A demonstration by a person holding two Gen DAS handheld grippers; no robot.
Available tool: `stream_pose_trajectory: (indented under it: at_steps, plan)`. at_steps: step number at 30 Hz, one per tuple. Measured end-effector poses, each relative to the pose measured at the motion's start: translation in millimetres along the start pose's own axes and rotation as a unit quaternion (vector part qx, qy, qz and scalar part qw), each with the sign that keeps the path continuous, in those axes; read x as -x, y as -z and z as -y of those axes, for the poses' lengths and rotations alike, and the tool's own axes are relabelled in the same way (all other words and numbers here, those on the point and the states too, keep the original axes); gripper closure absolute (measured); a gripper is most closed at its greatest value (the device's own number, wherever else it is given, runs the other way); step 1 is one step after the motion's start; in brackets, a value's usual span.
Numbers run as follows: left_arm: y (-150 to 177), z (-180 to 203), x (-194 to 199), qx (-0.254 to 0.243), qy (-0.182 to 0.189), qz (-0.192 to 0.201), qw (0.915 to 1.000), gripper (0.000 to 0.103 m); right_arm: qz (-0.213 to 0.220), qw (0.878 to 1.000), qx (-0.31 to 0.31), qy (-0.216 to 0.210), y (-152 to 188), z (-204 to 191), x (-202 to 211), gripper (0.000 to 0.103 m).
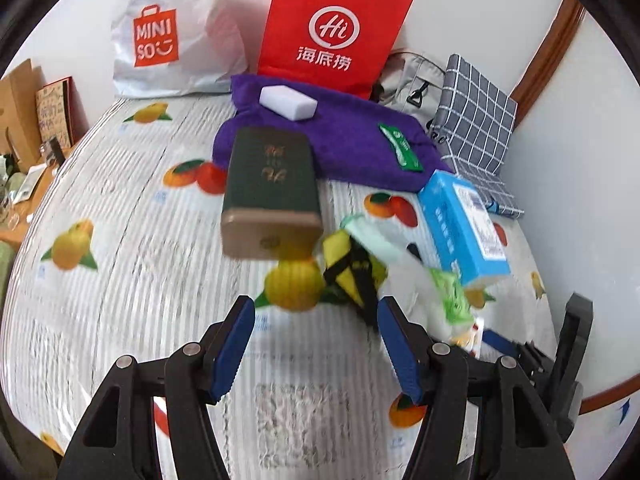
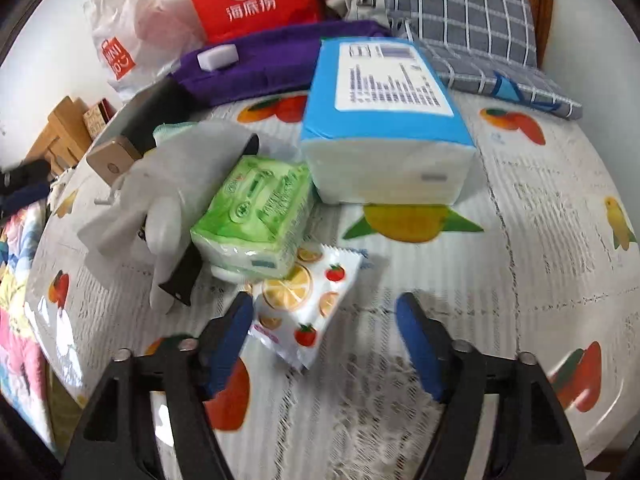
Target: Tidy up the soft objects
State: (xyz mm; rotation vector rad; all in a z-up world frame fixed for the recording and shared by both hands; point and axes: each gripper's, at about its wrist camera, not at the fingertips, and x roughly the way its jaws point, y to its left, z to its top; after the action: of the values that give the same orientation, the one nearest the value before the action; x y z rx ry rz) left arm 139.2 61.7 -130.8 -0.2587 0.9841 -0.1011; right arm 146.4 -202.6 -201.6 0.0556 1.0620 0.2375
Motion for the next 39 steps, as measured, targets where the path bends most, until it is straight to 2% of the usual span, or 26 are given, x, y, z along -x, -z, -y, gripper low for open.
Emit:
stream_pose_trajectory:
  at_steps: [4, 7, 8, 9, 11, 13, 14, 15, 18, 27, 32, 34, 35, 36, 37, 39]
  plan:
    - [9, -2, 4, 0.005, -0.002, 0.000, 1.0000, 0.041, 0.010, 1.000, -0.004, -0.015, 0, -11, -3, 0.017]
    - [11, 0, 4, 0.001, -0.004, 0.000, 1.0000, 0.041, 0.020, 0.998, 0.039, 0.041, 5, -29, -11, 0.018]
    - [12, 1, 4, 0.001, -0.005, 0.000, 1.0000, 0.041, 0.030, 0.997, 0.052, 0.053, 9, -34, -11, 0.022]
    - [13, 1, 4, 0.000, -0.005, 0.000, 1.0000, 0.041, 0.037, 0.997, 0.053, 0.046, 12, -33, -9, 0.026]
    - [15, 3, 3, -0.002, -0.004, -0.001, 1.0000, 0.041, 0.043, 0.997, 0.052, 0.049, 15, -28, -3, 0.051]
    - [16, 7, 0, -0.003, -0.002, -0.004, 1.0000, 0.041, 0.044, 0.997, 0.045, 0.041, 16, -17, 2, 0.060]
    - [17, 8, -2, -0.004, -0.001, -0.006, 1.0000, 0.041, 0.046, 0.998, 0.039, 0.033, 17, -10, 4, 0.077]
    - [18, 11, -4, -0.006, -0.001, -0.008, 1.0000, 0.041, 0.049, 0.998, 0.034, 0.035, 17, -3, 6, 0.086]
    - [20, 19, -8, -0.014, 0.000, -0.010, 0.9999, 0.041, 0.044, 0.999, 0.014, 0.006, 16, 12, 9, 0.089]
    - [20, 48, -28, -0.052, 0.012, -0.017, 0.9984, 0.041, 0.061, 0.998, 0.006, 0.008, 27, 32, 27, 0.093]
    - [20, 61, -54, -0.063, 0.011, -0.037, 0.9972, 0.044, 0.074, 0.997, -0.018, 0.011, 24, 53, 39, 0.094]
    - [22, 66, -60, -0.072, 0.017, -0.039, 0.9965, 0.068, 0.069, 0.997, -0.021, 0.010, 24, 57, 36, 0.094]
    - [22, 68, -62, -0.075, 0.016, -0.040, 0.9963, 0.073, 0.066, 0.998, -0.022, 0.009, 24, 58, 34, 0.094]
    - [22, 69, -64, -0.080, 0.013, -0.039, 0.9960, 0.083, 0.062, 0.998, -0.022, 0.009, 25, 58, 32, 0.092]
    - [23, 69, -63, -0.086, 0.010, -0.035, 0.9956, 0.089, 0.057, 0.998, -0.023, 0.008, 25, 58, 29, 0.090]
    - [22, 64, -54, -0.087, 0.010, -0.023, 0.9959, 0.092, 0.042, 0.999, -0.023, 0.001, 25, 57, 22, 0.080]
